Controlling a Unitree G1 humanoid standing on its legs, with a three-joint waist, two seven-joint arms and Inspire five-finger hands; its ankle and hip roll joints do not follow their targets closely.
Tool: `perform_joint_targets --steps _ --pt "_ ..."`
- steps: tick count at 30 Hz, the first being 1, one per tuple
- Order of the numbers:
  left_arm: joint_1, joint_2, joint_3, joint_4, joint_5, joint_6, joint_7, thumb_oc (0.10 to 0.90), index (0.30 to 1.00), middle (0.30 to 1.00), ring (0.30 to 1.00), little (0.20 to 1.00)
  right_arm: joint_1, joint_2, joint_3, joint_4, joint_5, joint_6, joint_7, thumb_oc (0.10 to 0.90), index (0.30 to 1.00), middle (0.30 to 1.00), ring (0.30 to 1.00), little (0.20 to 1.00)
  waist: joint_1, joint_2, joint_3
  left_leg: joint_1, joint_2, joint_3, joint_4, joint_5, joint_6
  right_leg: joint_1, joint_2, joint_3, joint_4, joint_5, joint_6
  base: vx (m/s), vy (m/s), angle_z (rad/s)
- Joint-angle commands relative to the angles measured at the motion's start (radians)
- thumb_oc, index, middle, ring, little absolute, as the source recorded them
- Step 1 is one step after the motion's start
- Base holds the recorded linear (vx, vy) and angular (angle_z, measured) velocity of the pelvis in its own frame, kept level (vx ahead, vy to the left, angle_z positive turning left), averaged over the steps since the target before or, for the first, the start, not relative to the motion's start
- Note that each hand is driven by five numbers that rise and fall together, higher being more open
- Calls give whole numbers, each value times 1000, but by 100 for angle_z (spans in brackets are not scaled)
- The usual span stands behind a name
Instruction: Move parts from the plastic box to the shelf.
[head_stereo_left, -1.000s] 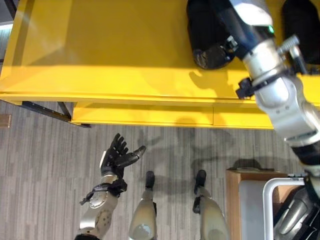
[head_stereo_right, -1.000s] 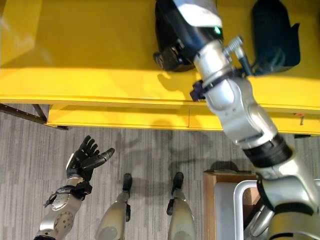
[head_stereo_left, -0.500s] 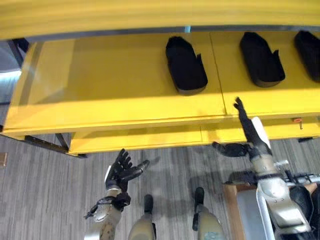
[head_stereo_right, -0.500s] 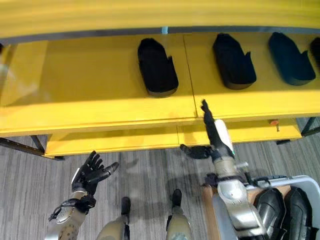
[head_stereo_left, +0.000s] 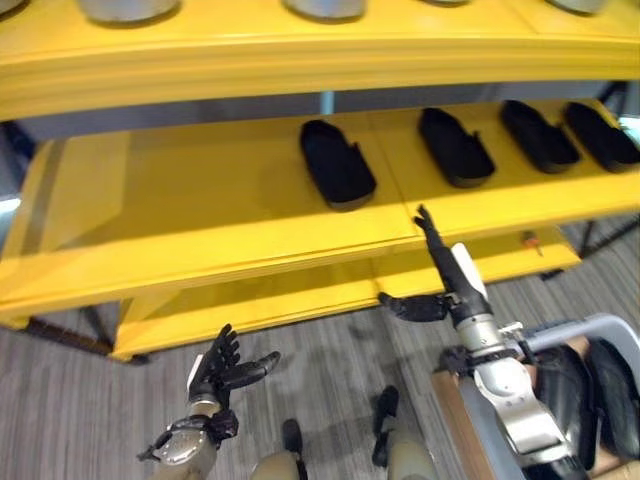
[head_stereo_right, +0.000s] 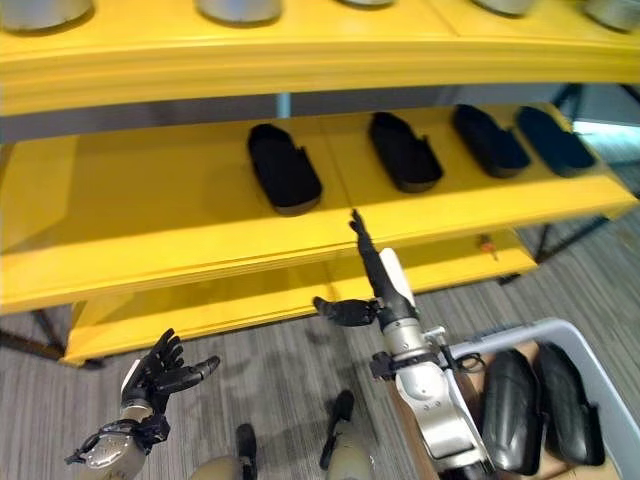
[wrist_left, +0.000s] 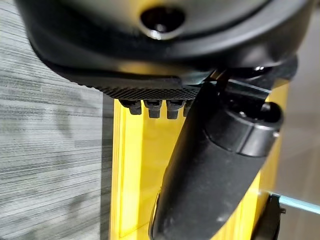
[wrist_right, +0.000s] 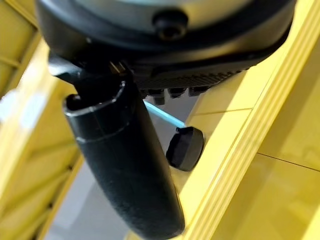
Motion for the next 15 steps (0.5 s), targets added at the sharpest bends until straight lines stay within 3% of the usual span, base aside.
perform_joint_targets --steps 1,2,5,6,9,15 --pt "-32 44 43 -152 9 -82 9 900 1000 1000 1000 1000 -90 -7 -65 -101 98 -93 -23 900 1000 1000 1000 1000 19 7 1 83 -37 -24 -91 -45 28 127 -57 136 18 4 91 -91 -21 -66" --pt "-26 41 45 -155 0 -80 10 900 1000 1000 1000 1000 -99 -2 -56 -93 105 -90 -22 900 1000 1000 1000 1000 26 7 -5 83 -34 -7 -97 -41 26 135 -49 139 27 -9 88 -91 -63 -69" --pt "3 28 68 -164 -14 -76 2 900 1000 1000 1000 1000 -114 4 -45 -95 106 -86 -24 900 1000 1000 1000 1000 52 -17 -37 91 -20 41 -105 -52 -4 232 -37 100 -145 -21 108 6 -133 -77" --pt "3 28 68 -164 -14 -76 2 900 1000 1000 1000 1000 -114 4 -45 -95 106 -86 -24 900 1000 1000 1000 1000 52 -17 -37 92 -20 41 -105 -52 -4 233 -36 100 -146 -20 108 6 -206 -106" --pt "24 7 70 -157 -15 -73 -11 900 1000 1000 1000 1000 -77 -4 -62 -111 111 -85 -16 900 1000 1000 1000 1000 27 -26 -69 101 19 81 -108 -26 -41 253 32 146 -270 -32 98 28 -234 -75" --pt "36 -6 61 -155 -4 -64 -34 900 1000 1000 1000 1000 9 -10 -113 -153 116 -87 -7 900 1000 1000 1000 1000 -22 -8 -88 118 88 130 -112 16 -93 278 99 169 -343 -75 67 12 -179 -48"
